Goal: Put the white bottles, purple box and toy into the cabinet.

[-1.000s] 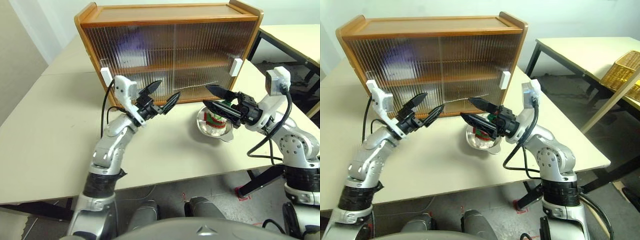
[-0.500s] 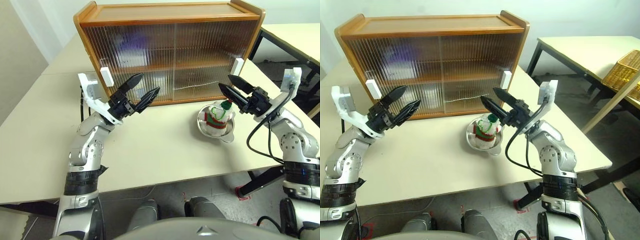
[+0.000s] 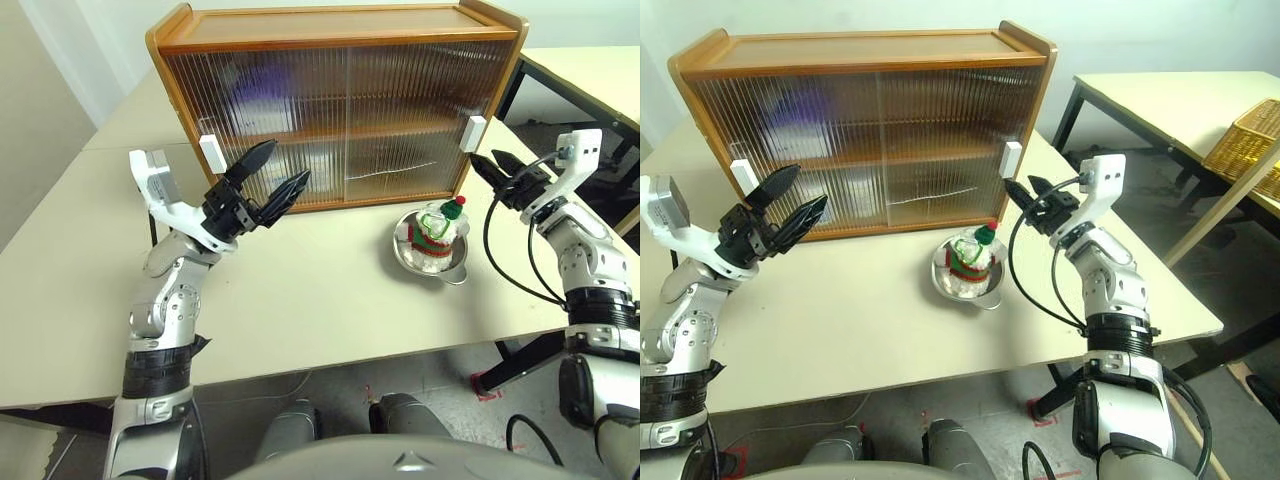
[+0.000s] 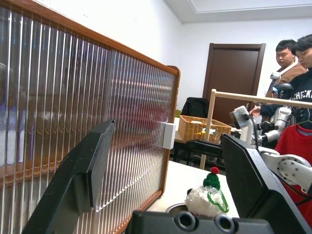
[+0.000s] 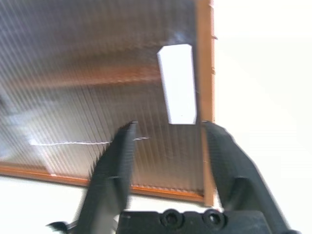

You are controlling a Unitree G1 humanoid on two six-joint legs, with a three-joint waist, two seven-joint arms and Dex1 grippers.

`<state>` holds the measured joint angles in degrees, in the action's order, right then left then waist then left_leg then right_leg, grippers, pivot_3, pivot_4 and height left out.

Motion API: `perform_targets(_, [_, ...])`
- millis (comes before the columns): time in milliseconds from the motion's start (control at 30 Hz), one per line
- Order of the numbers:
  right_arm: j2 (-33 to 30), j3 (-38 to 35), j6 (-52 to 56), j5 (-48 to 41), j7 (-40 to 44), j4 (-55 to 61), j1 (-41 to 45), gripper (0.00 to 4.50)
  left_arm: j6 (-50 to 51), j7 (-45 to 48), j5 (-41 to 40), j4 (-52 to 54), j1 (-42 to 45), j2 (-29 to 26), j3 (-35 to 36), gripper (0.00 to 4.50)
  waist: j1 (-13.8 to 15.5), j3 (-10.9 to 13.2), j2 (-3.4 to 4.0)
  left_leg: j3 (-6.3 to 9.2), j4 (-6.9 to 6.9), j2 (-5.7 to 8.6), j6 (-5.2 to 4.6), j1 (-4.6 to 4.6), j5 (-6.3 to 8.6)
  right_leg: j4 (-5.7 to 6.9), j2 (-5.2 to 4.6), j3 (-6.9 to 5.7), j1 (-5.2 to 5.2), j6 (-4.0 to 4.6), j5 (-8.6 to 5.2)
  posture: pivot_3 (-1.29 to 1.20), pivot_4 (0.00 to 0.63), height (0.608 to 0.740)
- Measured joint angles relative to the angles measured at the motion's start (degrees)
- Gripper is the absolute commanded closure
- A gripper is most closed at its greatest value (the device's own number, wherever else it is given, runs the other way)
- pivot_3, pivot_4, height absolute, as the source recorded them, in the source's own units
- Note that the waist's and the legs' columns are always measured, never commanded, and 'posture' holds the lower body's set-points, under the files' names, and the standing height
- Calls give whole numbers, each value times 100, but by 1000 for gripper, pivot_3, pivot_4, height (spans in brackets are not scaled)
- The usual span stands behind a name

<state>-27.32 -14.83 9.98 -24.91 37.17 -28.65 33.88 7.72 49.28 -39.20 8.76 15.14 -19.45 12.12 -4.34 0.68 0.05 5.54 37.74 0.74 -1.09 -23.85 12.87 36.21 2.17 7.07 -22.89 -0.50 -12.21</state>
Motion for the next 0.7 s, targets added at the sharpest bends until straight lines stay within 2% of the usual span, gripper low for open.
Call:
perform_targets(133, [1,39,-12,211,-86,-112,192,4392,0,-41,-2,36,-92,3,3,0,15,0,3,0,-2,-1,0,0,0,0,0,-1,-1,0,0,-78,11,740])
perform_targets(700, [-71,224,-853,1229,-792,-1033,774,4456,-2,-78,-21,142,-166,4,3,0,62,-2,9,0,-5,-5,3,0,2,1,0,-2,-3,5,3,-72,0,740])
